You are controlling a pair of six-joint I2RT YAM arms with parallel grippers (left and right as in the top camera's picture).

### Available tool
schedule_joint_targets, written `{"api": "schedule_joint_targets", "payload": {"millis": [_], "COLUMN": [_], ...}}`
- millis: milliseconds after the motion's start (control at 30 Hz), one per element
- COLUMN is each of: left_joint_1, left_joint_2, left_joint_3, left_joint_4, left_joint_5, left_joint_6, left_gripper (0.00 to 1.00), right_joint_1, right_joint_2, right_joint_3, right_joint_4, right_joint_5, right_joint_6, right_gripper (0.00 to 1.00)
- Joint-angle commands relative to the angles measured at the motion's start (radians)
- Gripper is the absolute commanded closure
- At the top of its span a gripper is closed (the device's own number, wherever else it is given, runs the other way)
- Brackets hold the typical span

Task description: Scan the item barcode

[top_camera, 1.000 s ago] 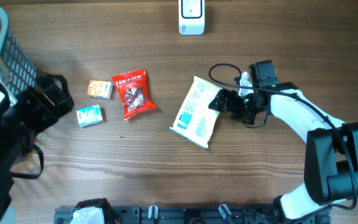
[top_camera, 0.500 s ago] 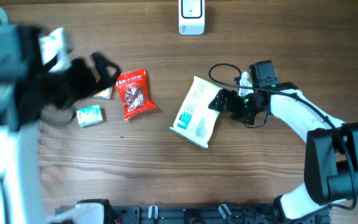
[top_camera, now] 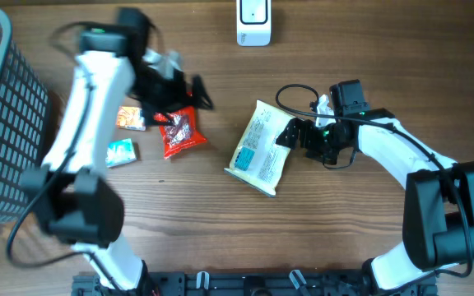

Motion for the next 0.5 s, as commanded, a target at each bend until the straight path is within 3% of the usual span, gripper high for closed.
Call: {"api": "schedule_joint_targets", "payload": {"millis": [0,200,367,467], "left_joint_1": [-0.072,-0.128,-0.18,-0.216], "left_joint_2": [0.084,0.1,0.101,0.101], "left_joint_3": [-0.164,-0.478,-0.603,-0.631], "left_joint_4": [0.139,0.517,0.693,0.754], "left_joint_5": [0.123,0.373,0.389,0.387], "left_joint_6": [0.1,0.129,0.051,0.013], "left_gripper": [0.0,0.0,0.01,0.13], "right_joint_1": [0.001,0.001,0.001,0.001], "right_joint_2": [0.008,0.008,0.008,0.008], "right_joint_3": [-0.001,-0.001,-0.001,-0.001], "right_joint_4": [0.001,-0.002,-0.007,-0.009], "right_joint_5": [-0.002,-0.002,-0.011,-0.029], "right_joint_6": [-0.022,-0.021,-0.022,-0.021], "right_gripper": [0.0,0.01,0.0,0.0]}}
